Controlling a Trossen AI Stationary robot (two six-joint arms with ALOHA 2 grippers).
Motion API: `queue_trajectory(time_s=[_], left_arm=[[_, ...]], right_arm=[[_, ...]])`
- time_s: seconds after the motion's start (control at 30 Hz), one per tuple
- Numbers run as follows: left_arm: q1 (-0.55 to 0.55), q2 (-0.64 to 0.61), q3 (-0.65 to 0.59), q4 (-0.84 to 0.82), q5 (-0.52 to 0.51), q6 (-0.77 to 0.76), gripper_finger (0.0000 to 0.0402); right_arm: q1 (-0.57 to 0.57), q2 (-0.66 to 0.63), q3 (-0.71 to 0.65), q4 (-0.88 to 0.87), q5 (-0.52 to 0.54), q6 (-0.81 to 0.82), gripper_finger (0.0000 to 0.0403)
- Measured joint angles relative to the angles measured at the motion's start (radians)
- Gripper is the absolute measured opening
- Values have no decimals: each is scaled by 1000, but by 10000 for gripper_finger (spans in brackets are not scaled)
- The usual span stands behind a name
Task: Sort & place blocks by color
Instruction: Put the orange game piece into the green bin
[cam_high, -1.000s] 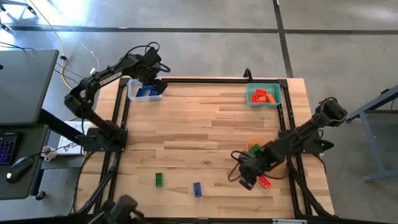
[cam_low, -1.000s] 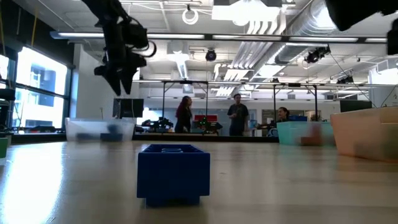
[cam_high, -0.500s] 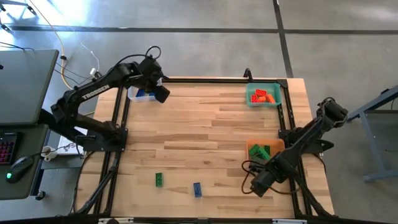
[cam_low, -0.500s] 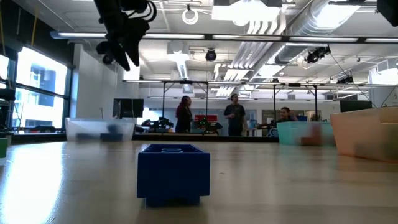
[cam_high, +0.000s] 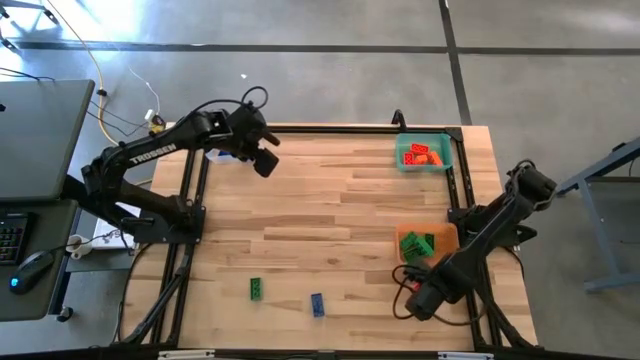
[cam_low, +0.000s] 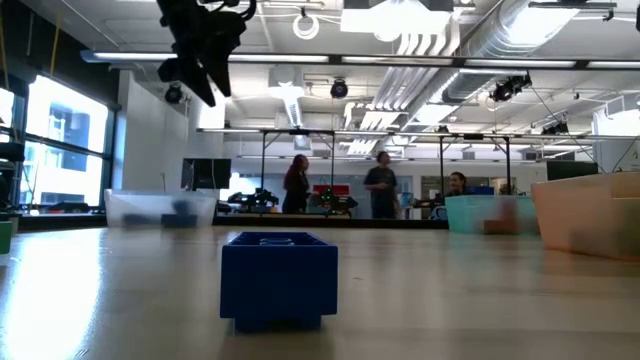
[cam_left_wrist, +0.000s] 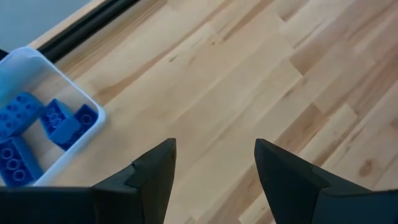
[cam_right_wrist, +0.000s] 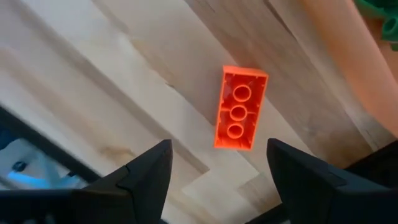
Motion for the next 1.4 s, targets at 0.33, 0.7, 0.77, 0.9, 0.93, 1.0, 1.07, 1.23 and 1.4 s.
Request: queue_trajectory(time_s=[0.33, 0.7, 0.77, 0.9, 0.93, 1.0, 1.07, 1.23, 1.4], left_arm=[[-46, 0, 0, 0, 0, -22, 204], [-61, 0, 0, 0, 0, -23, 202], [-61, 0, 0, 0, 0, -23, 202], [-61, 0, 0, 0, 0, -23, 202], [-61, 0, 0, 0, 0, -23, 202], [-61, 0, 0, 0, 0, -21, 202], [-61, 0, 0, 0, 0, -7, 202], [-61, 0, 0, 0, 0, 12, 202], [-60, 0, 0, 0, 0, 45, 202]], right_arm=[[0, 139, 0, 3, -58, -3, 250], [0, 250, 0, 23, -109, -2, 250], [0, 269, 0, 32, -118, -6, 250], [-1, 292, 1, 63, -135, -27, 246], [-2, 296, 1, 70, -137, -30, 241], [-3, 301, 2, 78, -139, -30, 223], [-9, 302, 2, 87, -147, -30, 195], [-33, 303, 2, 96, -172, -28, 114], [-62, 284, -2, 127, -187, -28, 112]])
